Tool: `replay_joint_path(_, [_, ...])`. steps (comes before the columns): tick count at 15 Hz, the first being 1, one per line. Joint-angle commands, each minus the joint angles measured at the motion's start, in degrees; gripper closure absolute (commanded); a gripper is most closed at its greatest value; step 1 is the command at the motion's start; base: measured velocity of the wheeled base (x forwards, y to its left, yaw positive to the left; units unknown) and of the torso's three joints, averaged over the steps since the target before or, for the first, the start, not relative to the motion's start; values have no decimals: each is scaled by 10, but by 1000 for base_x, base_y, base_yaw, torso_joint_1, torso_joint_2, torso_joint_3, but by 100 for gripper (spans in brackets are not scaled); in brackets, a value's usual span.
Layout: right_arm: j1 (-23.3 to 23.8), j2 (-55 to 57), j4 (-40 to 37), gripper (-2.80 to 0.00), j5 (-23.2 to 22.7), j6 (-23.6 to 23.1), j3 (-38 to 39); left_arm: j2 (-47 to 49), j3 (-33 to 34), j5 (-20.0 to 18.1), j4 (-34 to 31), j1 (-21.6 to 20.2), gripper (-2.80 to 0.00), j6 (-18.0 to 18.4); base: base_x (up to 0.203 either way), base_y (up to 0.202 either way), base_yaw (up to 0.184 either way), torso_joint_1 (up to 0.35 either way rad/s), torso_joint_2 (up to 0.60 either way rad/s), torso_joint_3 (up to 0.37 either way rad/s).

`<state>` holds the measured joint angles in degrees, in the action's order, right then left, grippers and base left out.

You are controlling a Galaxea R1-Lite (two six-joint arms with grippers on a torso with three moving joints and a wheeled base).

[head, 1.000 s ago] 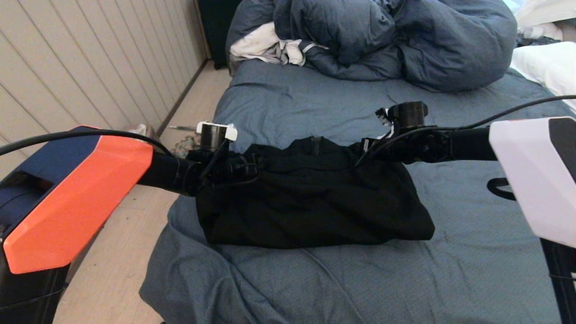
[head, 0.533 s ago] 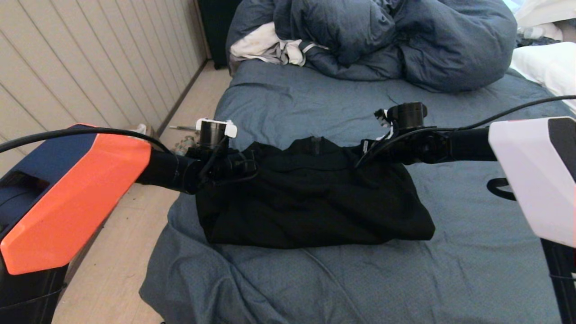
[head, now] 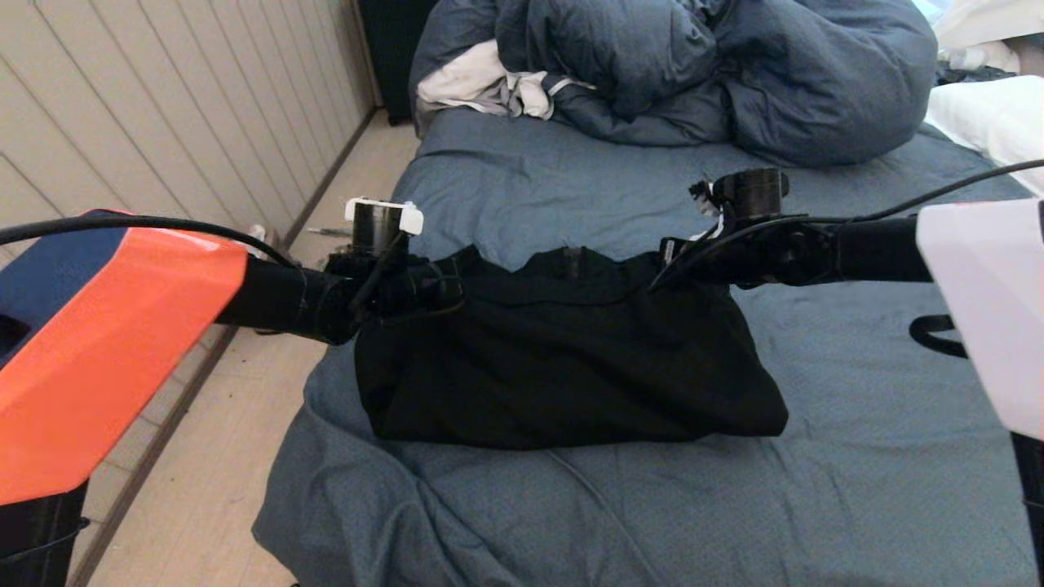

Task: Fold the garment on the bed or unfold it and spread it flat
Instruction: Unfold the black sweatshirt

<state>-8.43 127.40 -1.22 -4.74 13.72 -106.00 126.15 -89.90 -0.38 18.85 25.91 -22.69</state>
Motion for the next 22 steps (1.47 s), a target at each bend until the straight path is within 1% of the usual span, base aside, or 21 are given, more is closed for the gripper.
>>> replay_joint_path(1, [-8, -55, 0, 0, -1, 3, 38, -50, 28, 2, 1, 6, 0, -3, 0, 0, 0, 0, 0, 0])
replay_joint_path(3, [-12, -103, 10, 0, -1, 4, 94, -97, 67, 3, 2, 16, 0, -4, 0, 0, 0, 0, 0, 0])
replay_joint_path(5, [-12, -168, 40, 0, -2, 3, 164, -151, 111, 4, 1, 29, 0, -3, 0, 0, 0, 0, 0, 0])
replay_joint_path(8, [-13, -288, 61, 0, -3, 3, 269, -245, 212, 12, 1, 51, 0, -1, 0, 0, 0, 0, 0, 0])
replay_joint_path(12, [-13, -457, 65, 0, -2, 0, 444, -342, 370, 41, 8, 88, 0, 0, 0, 0, 0, 0, 0, 0])
replay_joint_path(14, [-13, -527, 66, 0, -1, -2, 532, -358, 445, 45, 52, 103, 0, 2, 0, 0, 0, 0, 0, 0])
replay_joint_path(18, [-13, -581, 67, 0, -2, -11, 655, -364, 577, 46, 215, 126, 0, 3, 0, 0, 0, 0, 0, 0])
replay_joint_path(19, [-16, -593, 69, 0, -3, -18, 683, -365, 601, 46, 235, 132, 0, 4, 0, 0, 0, 0, 0, 0])
replay_joint_path(22, [-42, -612, 71, 0, -2, -31, 749, -373, 660, 48, 267, 155, 0, 9, 0, 0, 0, 0, 0, 0])
